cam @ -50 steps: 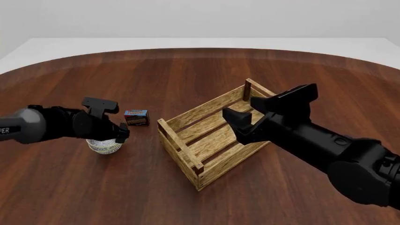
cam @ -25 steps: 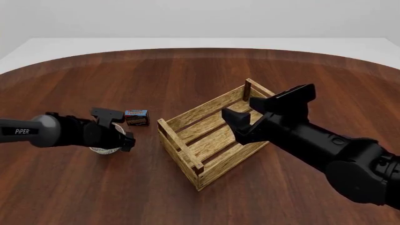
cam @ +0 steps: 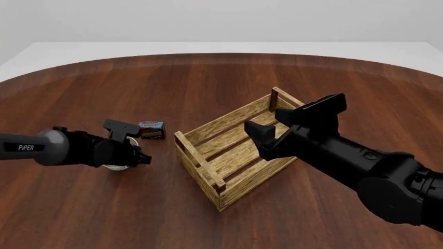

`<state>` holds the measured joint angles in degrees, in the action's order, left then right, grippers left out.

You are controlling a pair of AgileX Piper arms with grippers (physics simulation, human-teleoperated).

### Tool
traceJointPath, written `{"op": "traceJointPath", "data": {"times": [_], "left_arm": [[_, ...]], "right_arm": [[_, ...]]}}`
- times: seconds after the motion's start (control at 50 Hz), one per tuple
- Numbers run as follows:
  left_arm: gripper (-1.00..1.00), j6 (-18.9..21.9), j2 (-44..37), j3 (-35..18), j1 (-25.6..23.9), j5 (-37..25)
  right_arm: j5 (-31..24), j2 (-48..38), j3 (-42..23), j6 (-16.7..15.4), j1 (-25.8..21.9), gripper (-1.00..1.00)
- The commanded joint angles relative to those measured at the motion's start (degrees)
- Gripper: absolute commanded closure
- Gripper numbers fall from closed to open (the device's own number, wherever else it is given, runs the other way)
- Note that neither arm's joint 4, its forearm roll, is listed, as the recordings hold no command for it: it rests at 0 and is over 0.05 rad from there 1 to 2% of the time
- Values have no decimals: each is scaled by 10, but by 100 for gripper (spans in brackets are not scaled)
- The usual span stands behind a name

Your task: Stack the right bowl on the left bowl and place them in the tray.

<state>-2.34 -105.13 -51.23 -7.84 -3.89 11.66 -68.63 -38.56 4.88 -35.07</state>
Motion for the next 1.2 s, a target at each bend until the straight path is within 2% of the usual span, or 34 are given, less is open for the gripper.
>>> {"op": "traceJointPath", "data": {"times": [0.02,0.46,0.68,1.0,1.2], "left_arm": [[100,6,20,33,-13,2],[100,36,123,19,-9,-65],[100,37,166,9,-23,-89],[100,66,214,-57,-46,-161],[100,88,202,-109,-63,-194]], "right_arm": [[-27,-7,-15,-23,13,-100],[-65,68,-9,-13,28,-100],[-82,101,-4,-9,40,-100],[-108,140,-2,-8,52,-100],[-115,148,-3,-8,56,-100]]}}
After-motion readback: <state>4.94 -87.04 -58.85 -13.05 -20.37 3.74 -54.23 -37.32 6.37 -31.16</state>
